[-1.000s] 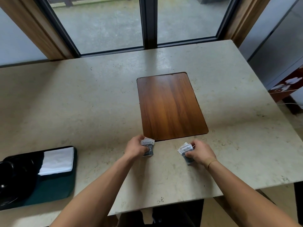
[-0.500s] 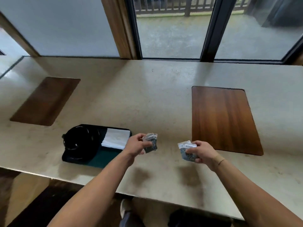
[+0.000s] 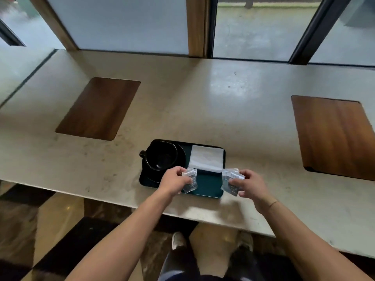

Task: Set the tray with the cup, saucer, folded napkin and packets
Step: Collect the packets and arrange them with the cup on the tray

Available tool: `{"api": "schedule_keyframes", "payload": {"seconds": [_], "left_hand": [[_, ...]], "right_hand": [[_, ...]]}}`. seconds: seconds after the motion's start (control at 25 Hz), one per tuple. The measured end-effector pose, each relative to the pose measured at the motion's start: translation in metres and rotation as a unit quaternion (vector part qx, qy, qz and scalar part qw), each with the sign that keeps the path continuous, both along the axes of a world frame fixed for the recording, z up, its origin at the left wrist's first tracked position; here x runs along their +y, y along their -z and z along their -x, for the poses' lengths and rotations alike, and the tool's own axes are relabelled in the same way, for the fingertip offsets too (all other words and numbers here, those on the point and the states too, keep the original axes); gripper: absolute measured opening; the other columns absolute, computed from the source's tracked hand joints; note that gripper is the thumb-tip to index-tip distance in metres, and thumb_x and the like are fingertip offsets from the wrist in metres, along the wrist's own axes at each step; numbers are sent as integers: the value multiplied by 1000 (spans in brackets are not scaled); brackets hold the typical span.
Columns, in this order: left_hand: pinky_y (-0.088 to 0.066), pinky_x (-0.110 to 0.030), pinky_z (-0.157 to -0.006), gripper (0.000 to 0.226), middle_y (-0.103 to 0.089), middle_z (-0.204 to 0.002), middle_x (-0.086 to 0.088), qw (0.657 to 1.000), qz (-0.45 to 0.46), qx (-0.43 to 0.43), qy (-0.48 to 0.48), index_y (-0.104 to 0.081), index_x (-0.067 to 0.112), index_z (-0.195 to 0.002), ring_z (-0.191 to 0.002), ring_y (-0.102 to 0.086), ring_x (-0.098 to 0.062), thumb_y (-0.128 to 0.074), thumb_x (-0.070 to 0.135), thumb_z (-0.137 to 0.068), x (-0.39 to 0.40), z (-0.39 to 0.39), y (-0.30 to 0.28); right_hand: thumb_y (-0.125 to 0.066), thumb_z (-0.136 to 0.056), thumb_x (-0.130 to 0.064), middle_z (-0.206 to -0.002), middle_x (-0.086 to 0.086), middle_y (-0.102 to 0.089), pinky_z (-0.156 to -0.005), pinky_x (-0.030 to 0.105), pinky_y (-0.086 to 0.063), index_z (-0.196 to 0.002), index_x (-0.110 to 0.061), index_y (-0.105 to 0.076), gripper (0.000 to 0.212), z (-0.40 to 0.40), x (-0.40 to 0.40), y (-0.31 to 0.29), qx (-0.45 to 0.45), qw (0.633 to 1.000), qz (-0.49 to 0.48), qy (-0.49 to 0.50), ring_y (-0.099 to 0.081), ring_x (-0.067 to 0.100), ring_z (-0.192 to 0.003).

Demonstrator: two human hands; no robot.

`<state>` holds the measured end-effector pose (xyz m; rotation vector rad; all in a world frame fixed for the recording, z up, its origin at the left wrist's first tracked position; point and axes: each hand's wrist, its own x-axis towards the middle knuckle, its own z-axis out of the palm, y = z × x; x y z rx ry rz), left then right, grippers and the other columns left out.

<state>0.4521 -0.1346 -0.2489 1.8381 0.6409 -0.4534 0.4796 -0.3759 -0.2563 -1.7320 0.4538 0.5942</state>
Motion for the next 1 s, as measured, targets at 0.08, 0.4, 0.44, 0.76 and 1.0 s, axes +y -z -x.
{"api": "schedule_keyframes", "payload": {"seconds": [0.08, 0.4, 0.44, 0.76, 1.0], "left_hand": [[-44, -23, -50, 19, -69, -86, -1, 998, -32, -9, 48, -66, 20, -90, -73, -63, -15, -70, 8, -76, 6, -5, 4], [-54, -34, -75, 19, -70, -94, -3, 962, -201, -15, 183, -65, 24, -93, -88, -64, -24, -67, 15, -76, -5, -17, 14], [-53, -35, -73, 23, -70, -95, -2, 954, -225, -18, 197, -64, 25, -97, -88, -64, -25, -65, 16, -76, -7, -17, 14], [-41, -34, -64, 32, -67, -98, -7, 905, -344, -51, 245, -57, 20, -112, -88, -61, -32, -61, 23, -81, -17, -18, 19], [-35, -34, -55, 24, -64, -89, -7, 832, -452, -76, 313, -51, 12, -104, -69, -54, -30, -57, 28, -87, -19, -18, 16]], "right_hand": [[-71, -79, -3, -87, 5, -69, -56, 29, -46, -92, -15, -64, 19, 12, 10, 0, -5, 999, 6, 36, -63, 16, -73], [-71, -80, -4, -90, 5, -69, -58, 28, -45, -95, -17, -64, 21, 26, 10, 2, -2, 998, 10, 68, -62, 16, -76], [-71, -80, -4, -90, 4, -69, -57, 27, -45, -95, -17, -63, 22, 26, 10, 3, -1, 998, 9, 64, -63, 16, -76], [-73, -79, -2, -92, 6, -69, -45, 15, -46, -99, -11, -63, 24, 16, 9, 10, 3, 999, -11, 38, -66, 17, -78], [-73, -80, -3, -97, 9, -68, -68, 37, -60, -95, -12, -62, 21, 12, 18, 12, 5, 1000, 1, 17, -68, 25, -89]]}}
